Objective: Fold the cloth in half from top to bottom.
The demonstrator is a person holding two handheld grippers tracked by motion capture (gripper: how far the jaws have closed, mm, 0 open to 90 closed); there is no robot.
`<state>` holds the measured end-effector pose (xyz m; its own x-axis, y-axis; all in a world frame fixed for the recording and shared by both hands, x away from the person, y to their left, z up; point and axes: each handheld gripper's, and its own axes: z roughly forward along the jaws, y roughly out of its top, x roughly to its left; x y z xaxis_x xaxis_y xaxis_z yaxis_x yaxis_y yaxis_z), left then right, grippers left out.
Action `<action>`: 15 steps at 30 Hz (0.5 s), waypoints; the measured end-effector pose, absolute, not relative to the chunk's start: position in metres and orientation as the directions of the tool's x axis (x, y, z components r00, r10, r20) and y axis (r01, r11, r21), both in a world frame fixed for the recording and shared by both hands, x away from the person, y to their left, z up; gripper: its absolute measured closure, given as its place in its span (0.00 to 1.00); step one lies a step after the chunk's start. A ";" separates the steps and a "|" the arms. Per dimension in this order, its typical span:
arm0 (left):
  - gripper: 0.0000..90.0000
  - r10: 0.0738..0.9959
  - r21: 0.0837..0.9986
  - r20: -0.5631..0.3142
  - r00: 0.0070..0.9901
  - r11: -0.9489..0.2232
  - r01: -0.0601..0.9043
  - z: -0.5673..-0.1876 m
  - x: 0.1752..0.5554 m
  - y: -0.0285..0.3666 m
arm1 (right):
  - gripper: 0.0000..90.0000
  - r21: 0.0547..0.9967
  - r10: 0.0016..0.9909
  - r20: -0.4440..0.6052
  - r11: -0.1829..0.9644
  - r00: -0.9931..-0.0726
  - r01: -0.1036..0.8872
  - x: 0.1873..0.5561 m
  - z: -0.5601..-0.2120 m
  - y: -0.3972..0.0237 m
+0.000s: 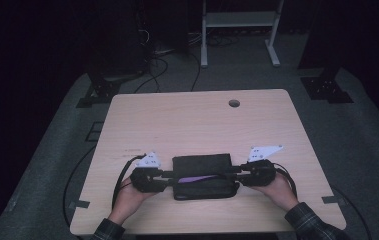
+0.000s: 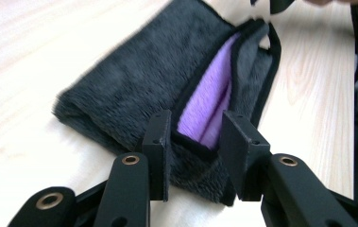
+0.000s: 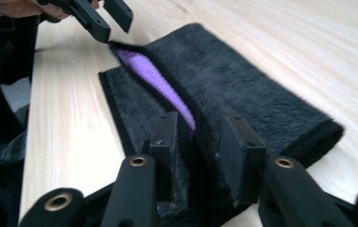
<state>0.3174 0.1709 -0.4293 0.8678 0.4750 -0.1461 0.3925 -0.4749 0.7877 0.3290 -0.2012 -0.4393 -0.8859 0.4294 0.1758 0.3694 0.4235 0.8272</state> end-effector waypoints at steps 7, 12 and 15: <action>0.75 0.516 0.796 -0.129 0.847 -0.456 0.399 -0.429 0.333 0.172 | 0.89 0.820 0.480 0.183 0.407 -0.858 0.402 0.344 -0.446 -0.199; 0.75 0.514 0.786 -0.150 0.844 -0.455 0.417 -0.436 0.336 0.168 | 0.89 0.794 0.461 0.185 0.450 -0.868 0.408 0.344 -0.453 -0.194; 0.75 0.493 0.776 -0.163 0.855 -0.471 0.420 -0.440 0.329 0.163 | 0.89 0.787 0.443 0.187 0.466 -0.877 0.404 0.341 -0.454 -0.192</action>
<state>0.3290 0.1632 -0.4399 0.8547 0.4928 -0.1631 0.4196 -0.4711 0.7758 0.3411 -0.1917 -0.4536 -0.8766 0.4432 0.1874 0.4038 0.4660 0.7873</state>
